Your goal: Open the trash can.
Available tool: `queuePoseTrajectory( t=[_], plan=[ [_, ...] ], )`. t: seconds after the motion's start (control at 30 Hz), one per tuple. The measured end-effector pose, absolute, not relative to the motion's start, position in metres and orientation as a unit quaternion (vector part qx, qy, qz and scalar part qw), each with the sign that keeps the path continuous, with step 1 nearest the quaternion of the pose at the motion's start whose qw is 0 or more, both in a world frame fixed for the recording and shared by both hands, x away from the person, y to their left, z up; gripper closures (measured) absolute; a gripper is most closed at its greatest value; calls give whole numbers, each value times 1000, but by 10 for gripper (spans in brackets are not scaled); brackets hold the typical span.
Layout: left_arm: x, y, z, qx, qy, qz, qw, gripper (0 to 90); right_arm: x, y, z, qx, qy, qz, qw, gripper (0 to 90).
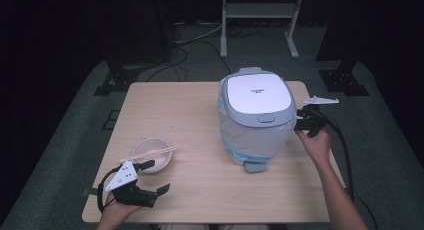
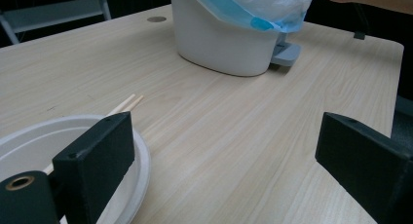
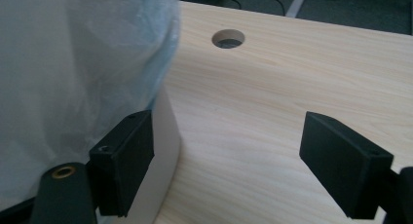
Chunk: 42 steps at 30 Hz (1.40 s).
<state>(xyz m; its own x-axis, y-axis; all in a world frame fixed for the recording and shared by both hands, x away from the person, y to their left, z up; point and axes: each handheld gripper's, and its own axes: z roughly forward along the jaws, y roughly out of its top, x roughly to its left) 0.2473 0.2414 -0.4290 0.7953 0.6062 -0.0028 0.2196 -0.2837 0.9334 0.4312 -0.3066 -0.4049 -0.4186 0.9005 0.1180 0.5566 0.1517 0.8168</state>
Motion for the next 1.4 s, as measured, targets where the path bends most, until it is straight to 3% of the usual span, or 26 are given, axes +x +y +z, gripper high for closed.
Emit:
queuePoseTrajectory(
  t=[0.3, 1.4],
  plan=[
    [250, 247, -426, 778, 269, 180, 538, 63, 427, -297, -402, 477, 741, 420, 216, 302],
    [259, 265, -416, 779, 275, 198, 527, 64, 423, -259, -401, 449, 758, 431, 197, 330]
  ],
)
